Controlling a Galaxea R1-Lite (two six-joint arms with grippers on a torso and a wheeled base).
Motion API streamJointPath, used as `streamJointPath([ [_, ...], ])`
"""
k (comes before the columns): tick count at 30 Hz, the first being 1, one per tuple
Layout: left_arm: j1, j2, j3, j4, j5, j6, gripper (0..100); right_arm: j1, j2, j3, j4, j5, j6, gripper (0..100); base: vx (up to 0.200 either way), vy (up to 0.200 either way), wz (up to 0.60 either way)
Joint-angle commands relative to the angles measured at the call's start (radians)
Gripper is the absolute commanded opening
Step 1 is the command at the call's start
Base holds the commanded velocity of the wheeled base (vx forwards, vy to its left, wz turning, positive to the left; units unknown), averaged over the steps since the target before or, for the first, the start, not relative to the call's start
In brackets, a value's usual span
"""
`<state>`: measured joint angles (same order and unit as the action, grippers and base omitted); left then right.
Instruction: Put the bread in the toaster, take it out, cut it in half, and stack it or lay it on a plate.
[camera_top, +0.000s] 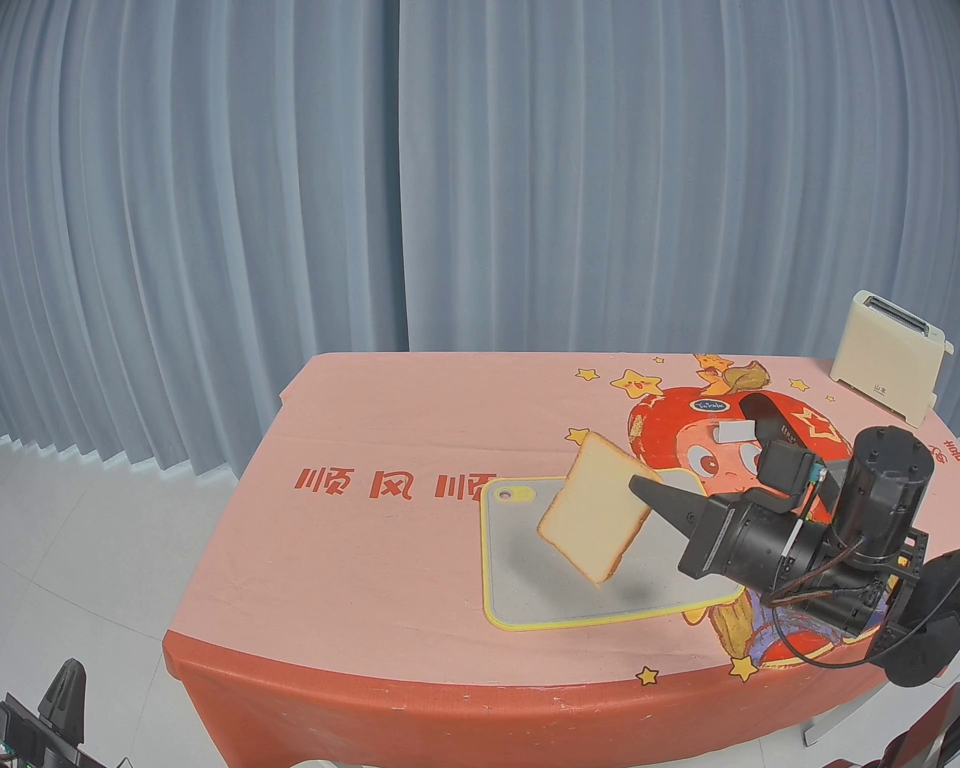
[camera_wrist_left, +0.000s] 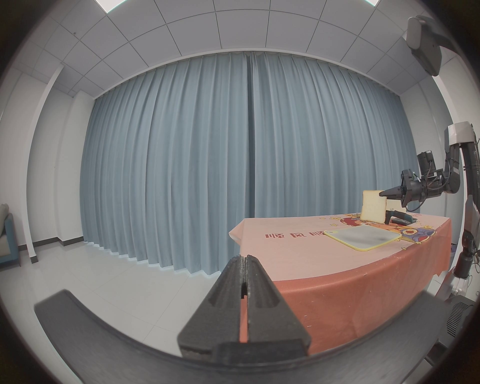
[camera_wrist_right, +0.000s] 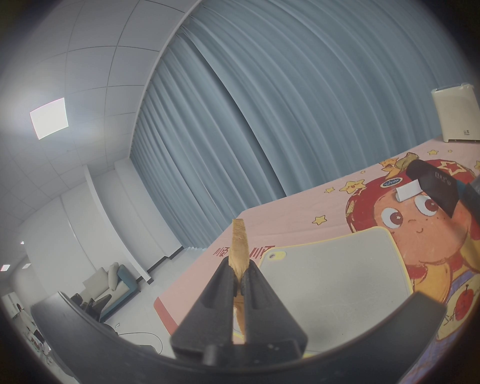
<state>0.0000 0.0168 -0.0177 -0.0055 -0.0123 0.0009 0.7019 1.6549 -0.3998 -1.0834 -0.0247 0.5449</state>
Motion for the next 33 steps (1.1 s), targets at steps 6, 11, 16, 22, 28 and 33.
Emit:
streamJointPath([
  [6,0.000,-0.009,0.018,-0.001,0.000,-0.001,0,-0.009,0.088,-0.016,0.000,-0.043,0.009,0,0.000,0.000,0.00],
  [11,0.000,-0.009,0.018,-0.001,0.000,-0.001,0,-0.012,0.102,-0.031,0.000,-0.046,0.040,0,0.000,0.000,0.00],
  [16,0.000,-0.009,0.018,-0.001,0.000,-0.001,0,-0.015,0.140,-0.053,0.000,-0.044,0.112,0,0.000,0.000,0.00],
  [22,0.000,-0.009,0.018,-0.001,0.000,-0.001,0,-0.016,0.154,-0.050,0.000,-0.044,0.113,0,0.000,0.000,0.00],
  [28,0.000,-0.009,0.018,-0.001,0.000,-0.001,0,-0.024,0.172,-0.048,0.000,-0.046,0.112,0,0.000,0.000,0.00],
  [33,0.000,-0.009,0.018,-0.001,0.000,0.001,0,-0.038,0.174,-0.048,0.000,-0.055,0.112,0,0.000,0.000,0.00],
])
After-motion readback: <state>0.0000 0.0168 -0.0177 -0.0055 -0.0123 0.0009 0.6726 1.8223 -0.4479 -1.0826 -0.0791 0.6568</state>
